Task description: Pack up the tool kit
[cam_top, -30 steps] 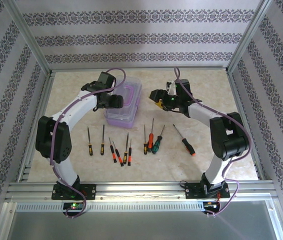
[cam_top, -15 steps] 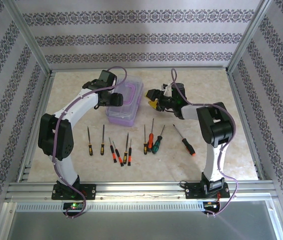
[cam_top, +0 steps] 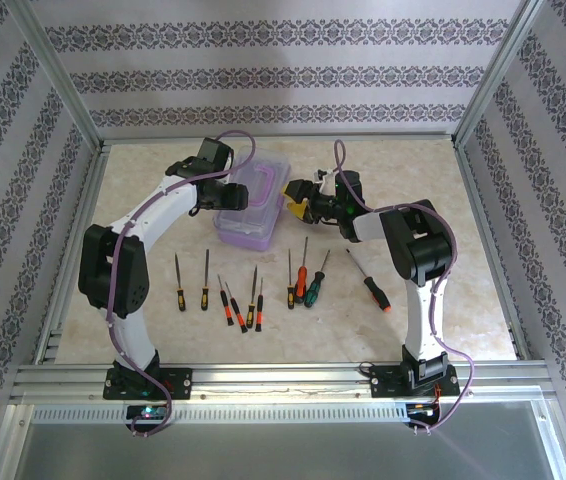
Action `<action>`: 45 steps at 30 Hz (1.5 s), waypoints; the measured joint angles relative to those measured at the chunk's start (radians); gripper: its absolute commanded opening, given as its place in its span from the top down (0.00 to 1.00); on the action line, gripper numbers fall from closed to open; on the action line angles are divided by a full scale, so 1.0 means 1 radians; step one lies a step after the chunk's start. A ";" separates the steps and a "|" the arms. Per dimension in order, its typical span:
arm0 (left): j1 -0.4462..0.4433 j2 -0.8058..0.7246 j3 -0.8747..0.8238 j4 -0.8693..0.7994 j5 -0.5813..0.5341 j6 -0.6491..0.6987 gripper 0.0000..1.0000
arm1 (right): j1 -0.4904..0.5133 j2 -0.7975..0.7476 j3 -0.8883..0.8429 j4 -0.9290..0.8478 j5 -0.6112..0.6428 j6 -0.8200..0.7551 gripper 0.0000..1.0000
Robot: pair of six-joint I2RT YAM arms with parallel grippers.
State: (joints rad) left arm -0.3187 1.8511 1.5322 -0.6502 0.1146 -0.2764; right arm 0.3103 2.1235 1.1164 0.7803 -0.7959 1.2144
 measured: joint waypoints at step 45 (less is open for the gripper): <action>-0.002 0.021 0.013 0.033 0.032 0.023 0.38 | -0.022 0.092 0.016 0.150 -0.033 0.122 0.06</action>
State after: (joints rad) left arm -0.3206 1.8721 1.5452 -0.6170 0.1471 -0.2531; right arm 0.2886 2.2154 1.1320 0.9306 -0.8288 1.3361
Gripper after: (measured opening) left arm 0.628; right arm 0.934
